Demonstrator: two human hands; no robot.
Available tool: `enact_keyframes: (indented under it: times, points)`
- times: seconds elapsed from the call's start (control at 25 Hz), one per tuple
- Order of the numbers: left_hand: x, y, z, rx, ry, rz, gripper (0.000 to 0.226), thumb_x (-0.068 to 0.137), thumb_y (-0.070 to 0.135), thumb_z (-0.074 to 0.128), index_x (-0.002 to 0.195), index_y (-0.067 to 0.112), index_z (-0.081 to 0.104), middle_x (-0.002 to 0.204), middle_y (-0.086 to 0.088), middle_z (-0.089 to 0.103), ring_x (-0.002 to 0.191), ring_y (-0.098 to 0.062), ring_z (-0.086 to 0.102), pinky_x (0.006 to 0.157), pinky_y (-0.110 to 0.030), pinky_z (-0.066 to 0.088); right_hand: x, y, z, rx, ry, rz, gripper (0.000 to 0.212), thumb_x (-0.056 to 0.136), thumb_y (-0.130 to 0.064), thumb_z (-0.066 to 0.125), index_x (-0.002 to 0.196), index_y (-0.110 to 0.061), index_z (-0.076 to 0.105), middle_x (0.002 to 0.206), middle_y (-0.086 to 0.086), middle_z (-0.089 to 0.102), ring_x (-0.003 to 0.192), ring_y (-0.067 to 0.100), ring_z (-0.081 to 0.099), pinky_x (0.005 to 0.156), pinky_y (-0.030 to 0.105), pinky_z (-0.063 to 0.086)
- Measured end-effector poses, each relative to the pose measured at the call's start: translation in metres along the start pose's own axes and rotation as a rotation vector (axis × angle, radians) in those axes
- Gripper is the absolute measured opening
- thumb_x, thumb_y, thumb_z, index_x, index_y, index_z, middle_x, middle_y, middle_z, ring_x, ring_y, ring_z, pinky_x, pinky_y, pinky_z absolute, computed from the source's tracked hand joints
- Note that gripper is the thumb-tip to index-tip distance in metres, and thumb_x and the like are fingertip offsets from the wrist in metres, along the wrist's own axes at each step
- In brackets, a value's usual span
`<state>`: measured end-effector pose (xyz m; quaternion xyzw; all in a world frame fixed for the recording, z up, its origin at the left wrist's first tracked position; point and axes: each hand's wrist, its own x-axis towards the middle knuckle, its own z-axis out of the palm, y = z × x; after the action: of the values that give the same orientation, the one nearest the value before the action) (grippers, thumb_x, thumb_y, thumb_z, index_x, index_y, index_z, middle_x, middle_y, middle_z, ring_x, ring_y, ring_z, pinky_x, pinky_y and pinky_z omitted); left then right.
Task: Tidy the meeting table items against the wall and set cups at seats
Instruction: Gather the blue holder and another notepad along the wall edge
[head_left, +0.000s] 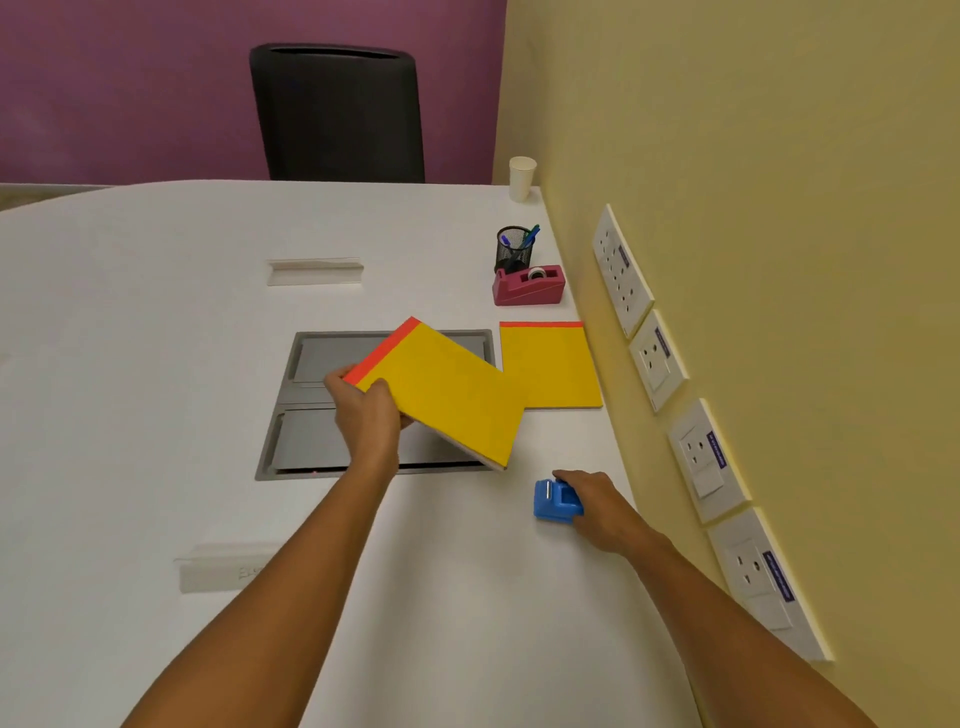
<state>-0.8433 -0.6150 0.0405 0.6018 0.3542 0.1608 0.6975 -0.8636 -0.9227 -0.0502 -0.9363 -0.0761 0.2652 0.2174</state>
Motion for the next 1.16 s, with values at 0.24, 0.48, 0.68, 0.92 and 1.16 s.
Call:
enact_keyframes:
  times: [0.24,0.48,0.68,0.92,1.16]
  points:
    - [0.027,-0.032,0.072,-0.103,0.005,-0.245,0.028,0.096,0.002,0.045,0.118,0.016,0.035,0.106,-0.008,0.057,0.090,-0.024,0.067,0.052,-0.031,0.059,0.010,0.023,0.006,-0.015,-0.006,0.022,0.069,0.087,0.009,0.054,0.150,-0.017,0.042,0.142,0.009,0.045,0.132,0.024,0.043,0.107,0.031,0.039]
    - [0.045,-0.058,0.131,-0.219,-0.038,-0.313,0.030,0.095,-0.004,0.039,0.115,0.018,0.033,0.102,-0.004,0.051,0.086,-0.019,0.062,0.050,-0.026,0.057,0.015,0.039,0.009,-0.013,0.026,0.015,0.068,0.087,0.010,0.055,0.148,-0.018,0.043,0.144,0.003,0.045,0.133,0.018,0.040,0.107,0.027,0.039]
    - [0.050,-0.075,0.175,-0.301,-0.081,-0.408,0.029,0.097,-0.004,0.040,0.117,0.016,0.032,0.104,-0.007,0.052,0.088,-0.023,0.063,0.055,-0.035,0.062,0.025,0.042,0.006,-0.050,0.049,-0.030,0.070,0.085,0.012,0.056,0.147,-0.020,0.045,0.146,-0.006,0.041,0.135,0.017,0.035,0.107,0.028,0.041]
    - [0.048,-0.106,0.203,-0.180,-0.088,-0.420,0.027,0.096,-0.004,0.042,0.115,0.014,0.034,0.103,-0.007,0.054,0.084,-0.021,0.061,0.068,-0.039,0.063,0.028,0.043,0.013,-0.051,0.080,-0.015,0.075,0.083,0.011,0.059,0.148,-0.024,0.046,0.145,-0.007,0.039,0.136,0.016,0.031,0.106,0.029,0.043]
    - [0.062,-0.136,0.196,0.471,-0.095,-0.044,0.016,0.098,0.016,0.059,0.099,0.001,0.064,0.095,-0.015,0.069,0.079,-0.026,0.065,0.071,-0.036,0.057,0.030,0.047,0.015,-0.049,0.088,-0.017,0.074,0.084,0.008,0.060,0.148,-0.025,0.045,0.143,-0.008,0.042,0.134,0.016,0.033,0.102,0.028,0.046]
